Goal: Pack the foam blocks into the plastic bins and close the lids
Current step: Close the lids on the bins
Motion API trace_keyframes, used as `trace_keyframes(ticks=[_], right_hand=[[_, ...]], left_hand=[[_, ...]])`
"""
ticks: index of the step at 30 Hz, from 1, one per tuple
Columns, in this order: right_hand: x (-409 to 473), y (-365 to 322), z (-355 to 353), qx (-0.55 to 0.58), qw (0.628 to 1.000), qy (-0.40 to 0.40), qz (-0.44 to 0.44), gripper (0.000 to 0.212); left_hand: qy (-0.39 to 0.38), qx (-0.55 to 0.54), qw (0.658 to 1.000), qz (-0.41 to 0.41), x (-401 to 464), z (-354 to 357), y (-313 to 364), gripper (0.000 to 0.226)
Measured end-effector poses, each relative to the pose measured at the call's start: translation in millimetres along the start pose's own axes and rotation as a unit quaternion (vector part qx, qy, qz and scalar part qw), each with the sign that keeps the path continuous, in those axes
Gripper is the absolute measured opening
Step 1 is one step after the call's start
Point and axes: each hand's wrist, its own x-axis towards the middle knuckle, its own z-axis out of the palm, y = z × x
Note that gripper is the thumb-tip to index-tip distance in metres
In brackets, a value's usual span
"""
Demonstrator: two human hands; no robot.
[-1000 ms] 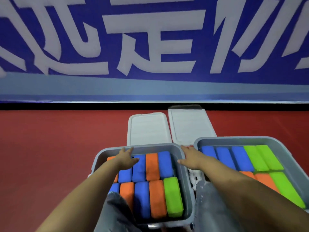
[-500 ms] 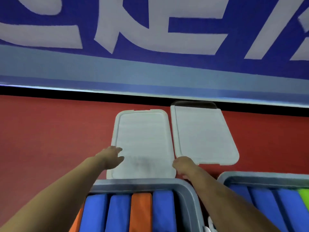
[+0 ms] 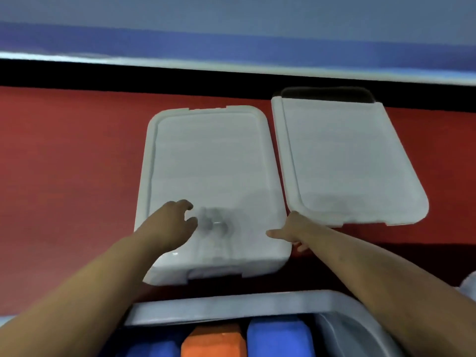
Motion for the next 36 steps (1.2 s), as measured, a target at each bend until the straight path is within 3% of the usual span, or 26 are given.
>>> trace_keyframes(ticks=[4,9,12,14,16,20,24,30,33,36], right_hand=[[19.3,6.7,15.5,0.012,0.994,0.103,-0.029,0.075],[18.3,9.2,21.0,0.075,0.989,0.128,-0.010,0.054],[3.7,5.6,7.8,0.174,0.980,0.093,-0.036,0.055],[-17.3,-0.8,-9.5,0.304,0.950,0.021,-0.063,0.066],[-46.8,-10.6,-34.1,0.399,0.913,-0.018,-0.081,0.074],[-114.5,-52.0,-85.6,0.412,0.895,0.072,-0.157,0.038],[-186.9,-92.3,-115.9,0.476,0.854,0.100,-0.186,0.043],[-312.1,-112.8,-122.3,0.465,0.829,0.159,-0.266,0.046],[-380.3,-101.2,-114.5,0.492,0.799,0.207,-0.276,0.045],[-449.2,-84.8,-98.9,0.554,0.753,0.215,-0.281,0.043]], left_hand=[[-0.020,0.022,1.000,-0.009,6.3,3.6,-0.3,0.050],[0.005,0.020,1.000,-0.016,3.9,3.6,-0.6,0.053],[0.025,0.010,0.999,-0.018,4.5,0.7,0.9,0.053],[0.048,-0.020,0.998,-0.027,0.7,-3.4,2.7,0.053],[0.094,-0.056,0.994,-0.009,-12.7,-12.6,9.0,0.052],[0.154,-0.100,0.977,0.105,-56.2,-42.1,35.9,0.060],[0.192,-0.222,0.946,0.135,-106.1,-91.2,69.9,0.054],[0.175,-0.242,0.935,0.191,-203.7,-169.4,78.9,0.063],[0.171,-0.257,0.924,0.226,-272.2,-182.7,82.5,0.082],[0.150,-0.245,0.930,0.230,-341.4,-162.6,92.3,0.073]])
